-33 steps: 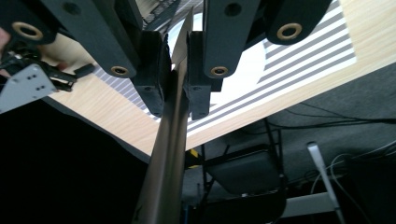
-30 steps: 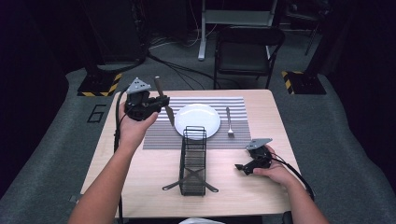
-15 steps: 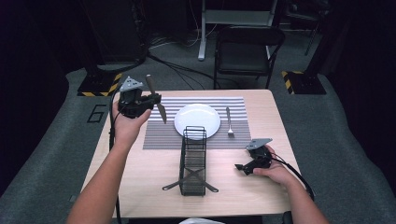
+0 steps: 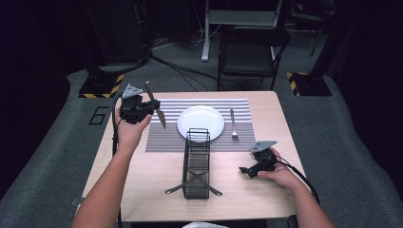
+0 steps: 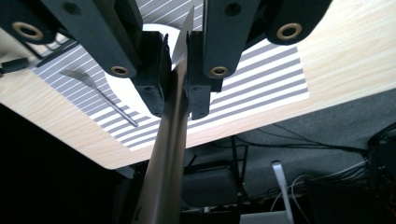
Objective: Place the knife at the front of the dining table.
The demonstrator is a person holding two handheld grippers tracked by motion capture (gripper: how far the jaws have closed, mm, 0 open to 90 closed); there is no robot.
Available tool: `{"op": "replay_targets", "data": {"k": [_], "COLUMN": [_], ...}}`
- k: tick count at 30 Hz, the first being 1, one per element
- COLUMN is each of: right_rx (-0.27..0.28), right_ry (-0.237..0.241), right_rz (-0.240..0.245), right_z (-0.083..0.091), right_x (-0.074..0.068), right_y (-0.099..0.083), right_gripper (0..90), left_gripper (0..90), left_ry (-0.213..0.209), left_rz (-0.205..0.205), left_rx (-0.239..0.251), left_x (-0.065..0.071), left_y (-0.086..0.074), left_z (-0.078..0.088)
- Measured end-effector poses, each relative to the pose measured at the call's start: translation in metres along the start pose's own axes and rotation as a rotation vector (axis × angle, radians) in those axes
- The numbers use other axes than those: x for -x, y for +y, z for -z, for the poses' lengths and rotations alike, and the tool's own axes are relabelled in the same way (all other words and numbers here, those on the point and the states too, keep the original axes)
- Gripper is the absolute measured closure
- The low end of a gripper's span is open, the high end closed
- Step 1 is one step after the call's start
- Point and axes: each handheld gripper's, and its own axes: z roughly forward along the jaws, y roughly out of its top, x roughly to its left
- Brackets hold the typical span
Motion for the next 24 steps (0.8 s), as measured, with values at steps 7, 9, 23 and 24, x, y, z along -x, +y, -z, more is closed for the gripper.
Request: {"op": "replay_targets", "data": {"k": [7,9,23,24], "right_rx": [0.001,-0.002,-0.002,-0.002], "right_ry": [-0.002,0.0,0.001,0.001], "right_rz": [-0.005,0.007,0.008,0.007], "right_z": [0.0,0.0,0.0,0.0], "right_x": [0.0,0.0,0.0,0.0], "right_y": [0.0,0.0,0.0,0.0], "right_gripper": [0.0,0.0,0.0,0.0], "left_gripper": [80.9,80.9,80.9,80.9], "left_ry": [0.024,0.031,0.062,0.062], "left_rz": [-0.001,0.001,0.029,0.029], "left_rx": [-0.02,-0.026,-0.082,-0.082], "left_x": [-0.004,-0.005,-0.016,-0.016], "left_y": [-0.019,-0.024,-0.054,-0.054], "left_z": [-0.012,-0.015,-0.034,-0.034]}}
